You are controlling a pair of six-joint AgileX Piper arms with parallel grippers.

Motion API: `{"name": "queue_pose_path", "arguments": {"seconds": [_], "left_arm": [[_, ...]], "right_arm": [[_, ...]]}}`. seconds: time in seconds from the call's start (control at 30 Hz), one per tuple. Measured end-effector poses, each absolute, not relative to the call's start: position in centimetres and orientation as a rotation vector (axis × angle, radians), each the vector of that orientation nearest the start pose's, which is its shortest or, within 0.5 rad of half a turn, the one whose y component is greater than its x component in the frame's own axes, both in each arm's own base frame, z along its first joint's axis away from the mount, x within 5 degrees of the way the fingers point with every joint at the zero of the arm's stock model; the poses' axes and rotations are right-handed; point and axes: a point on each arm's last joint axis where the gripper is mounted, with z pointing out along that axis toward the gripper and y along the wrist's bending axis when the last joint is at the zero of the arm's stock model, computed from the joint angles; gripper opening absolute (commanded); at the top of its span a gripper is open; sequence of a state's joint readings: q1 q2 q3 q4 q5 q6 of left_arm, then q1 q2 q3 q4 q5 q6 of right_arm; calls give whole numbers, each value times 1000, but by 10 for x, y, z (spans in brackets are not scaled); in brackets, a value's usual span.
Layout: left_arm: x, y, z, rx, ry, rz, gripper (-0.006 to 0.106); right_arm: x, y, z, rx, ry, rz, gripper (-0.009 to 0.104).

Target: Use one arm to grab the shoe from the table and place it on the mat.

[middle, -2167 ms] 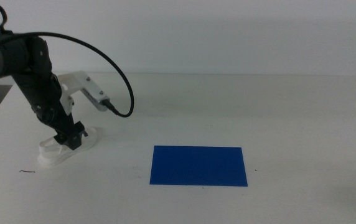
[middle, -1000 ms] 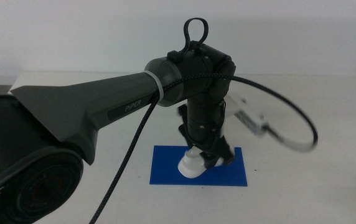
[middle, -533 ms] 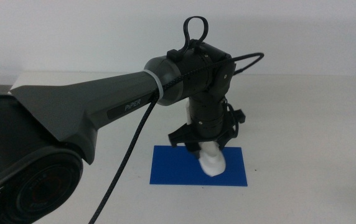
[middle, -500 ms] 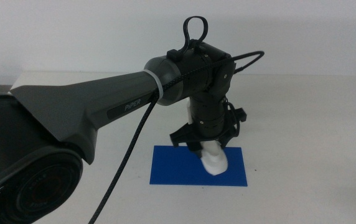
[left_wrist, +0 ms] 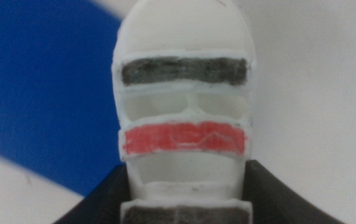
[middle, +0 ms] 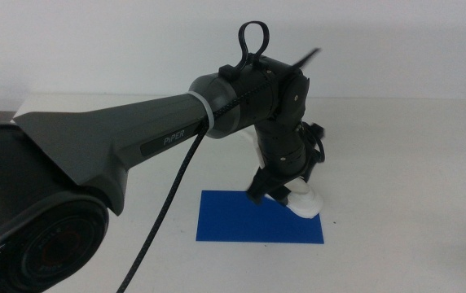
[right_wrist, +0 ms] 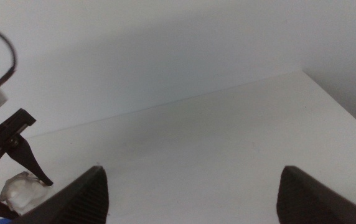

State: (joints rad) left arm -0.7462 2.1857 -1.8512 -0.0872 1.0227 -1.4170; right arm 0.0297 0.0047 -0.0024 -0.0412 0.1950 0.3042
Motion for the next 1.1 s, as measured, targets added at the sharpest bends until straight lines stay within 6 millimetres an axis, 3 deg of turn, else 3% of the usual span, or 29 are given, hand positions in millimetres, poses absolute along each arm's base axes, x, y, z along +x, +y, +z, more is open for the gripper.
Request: {"name": "queue_pose_path", "arguments": {"seconds": [0.2,0.3,0.63,0.77,0.87,0.97,1.03,1.07,1.1], "left_arm": [[336,-320,203,-1780,2585,-387,-2],[333,-317,202,-1977,2481,-304,-2],[333,-308,200,-1986,2422,-179,-2],[340,-306,190,-1996,2406,-183,1],[344,-308,179,-1998,2402,-191,9],[345,-309,173,-2002,2404,-189,23],[345,-309,173,-2001,2403,-195,39],[345,-309,173,-2004,2403,-196,57],[345,-310,173,-2006,2404,-196,68]], "right_arm": [[56,1,196,203,1673,214,79],[56,1,196,203,1673,214,79],[56,1,196,203,1673,214,79],[56,1,196,203,1673,214,79],[56,1,196,203,1673,214,79],[56,1,196,203,1673,214,79],[56,1,196,203,1673,214,79],[56,1,196,203,1673,214,79],[56,1,196,203,1673,214,79]]}}
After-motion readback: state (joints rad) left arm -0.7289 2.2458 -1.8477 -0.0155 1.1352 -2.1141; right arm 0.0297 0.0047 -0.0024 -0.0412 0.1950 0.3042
